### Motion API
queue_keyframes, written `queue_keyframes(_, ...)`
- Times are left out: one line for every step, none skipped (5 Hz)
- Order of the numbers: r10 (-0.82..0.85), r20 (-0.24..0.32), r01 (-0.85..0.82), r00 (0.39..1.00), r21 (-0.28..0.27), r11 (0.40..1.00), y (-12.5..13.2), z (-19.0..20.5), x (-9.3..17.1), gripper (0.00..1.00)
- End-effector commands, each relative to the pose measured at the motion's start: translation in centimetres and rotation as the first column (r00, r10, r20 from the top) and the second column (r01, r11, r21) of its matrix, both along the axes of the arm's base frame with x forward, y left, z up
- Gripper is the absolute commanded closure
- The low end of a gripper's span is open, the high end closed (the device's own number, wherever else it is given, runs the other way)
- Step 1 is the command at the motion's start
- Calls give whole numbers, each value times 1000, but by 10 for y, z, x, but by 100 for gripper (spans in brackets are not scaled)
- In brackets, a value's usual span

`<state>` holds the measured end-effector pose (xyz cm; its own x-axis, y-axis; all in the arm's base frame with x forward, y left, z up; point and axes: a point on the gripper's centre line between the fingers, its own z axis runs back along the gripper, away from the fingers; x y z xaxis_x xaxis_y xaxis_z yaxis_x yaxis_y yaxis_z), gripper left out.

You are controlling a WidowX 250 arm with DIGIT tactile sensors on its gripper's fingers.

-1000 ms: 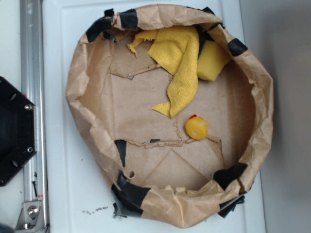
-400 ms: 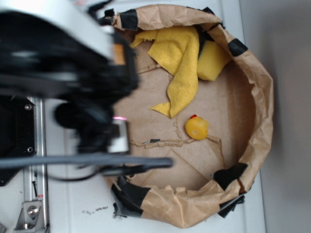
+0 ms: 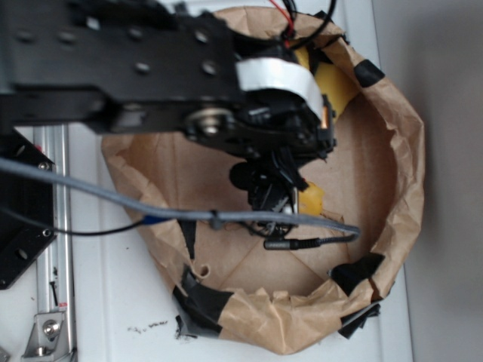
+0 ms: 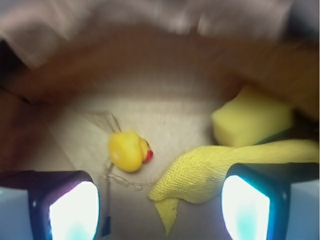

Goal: Grab the yellow duck.

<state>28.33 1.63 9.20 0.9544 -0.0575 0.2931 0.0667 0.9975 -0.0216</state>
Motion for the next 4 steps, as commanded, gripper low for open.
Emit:
queue_keyframes(-67, 32, 64, 997, 73, 995, -3, -21, 35, 0)
queue_keyframes(-67, 11, 66, 998, 122, 990, -2, -32, 40, 0)
queue_keyframes(-52, 5, 51, 999, 112, 992, -5, -37, 48, 0)
queue_keyframes(-139, -50, 141, 989, 28, 990, -27, -39, 44, 0)
